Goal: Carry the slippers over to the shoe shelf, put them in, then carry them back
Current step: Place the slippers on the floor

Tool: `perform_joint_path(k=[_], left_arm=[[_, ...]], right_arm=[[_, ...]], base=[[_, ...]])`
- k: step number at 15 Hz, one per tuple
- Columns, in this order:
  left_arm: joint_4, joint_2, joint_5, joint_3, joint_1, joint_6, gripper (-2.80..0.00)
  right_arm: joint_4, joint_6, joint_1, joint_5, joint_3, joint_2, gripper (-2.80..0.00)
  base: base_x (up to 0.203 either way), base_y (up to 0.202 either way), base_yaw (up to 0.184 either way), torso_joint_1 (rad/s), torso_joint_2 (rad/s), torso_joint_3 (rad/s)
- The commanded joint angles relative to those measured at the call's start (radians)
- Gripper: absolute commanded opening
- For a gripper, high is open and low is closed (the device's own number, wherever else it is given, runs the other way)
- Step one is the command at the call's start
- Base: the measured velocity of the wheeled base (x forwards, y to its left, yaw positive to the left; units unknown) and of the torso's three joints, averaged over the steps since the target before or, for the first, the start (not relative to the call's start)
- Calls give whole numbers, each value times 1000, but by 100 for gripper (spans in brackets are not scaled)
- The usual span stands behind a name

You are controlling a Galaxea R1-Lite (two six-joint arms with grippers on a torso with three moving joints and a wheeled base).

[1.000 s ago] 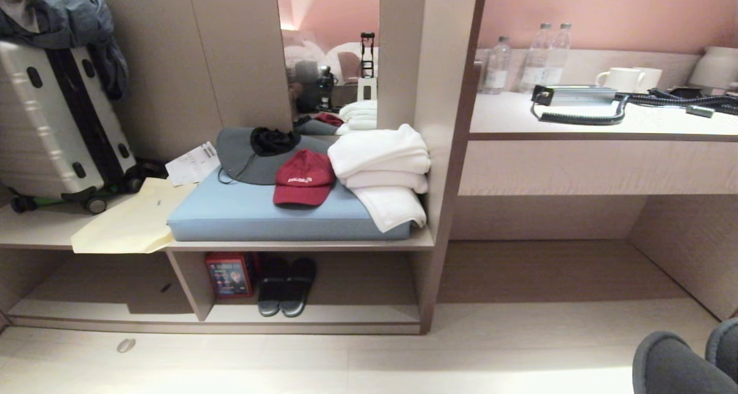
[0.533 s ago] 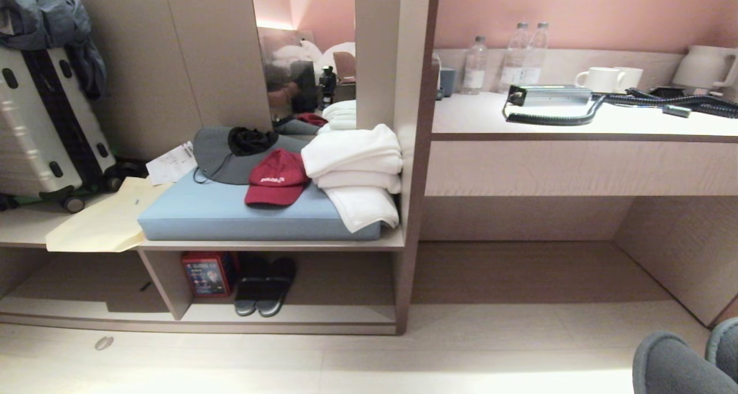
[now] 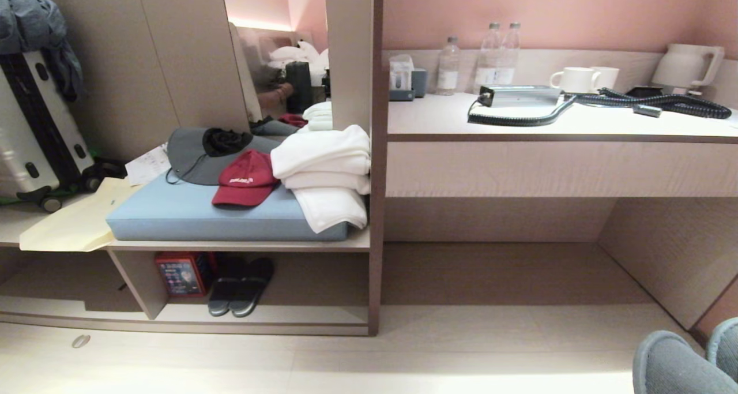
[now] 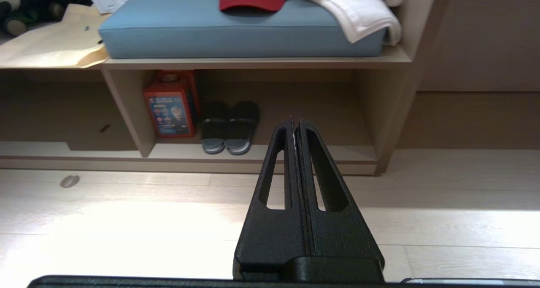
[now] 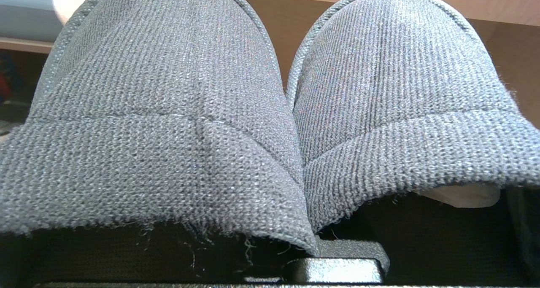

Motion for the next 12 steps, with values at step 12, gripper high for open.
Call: perform_joint_path(k=[12], left_arm=[[1, 2, 1, 0, 0, 0, -280]], right_arm=[[0, -1, 0, 0, 0, -2, -280]], base=[[0, -196, 2, 2, 2, 4]])
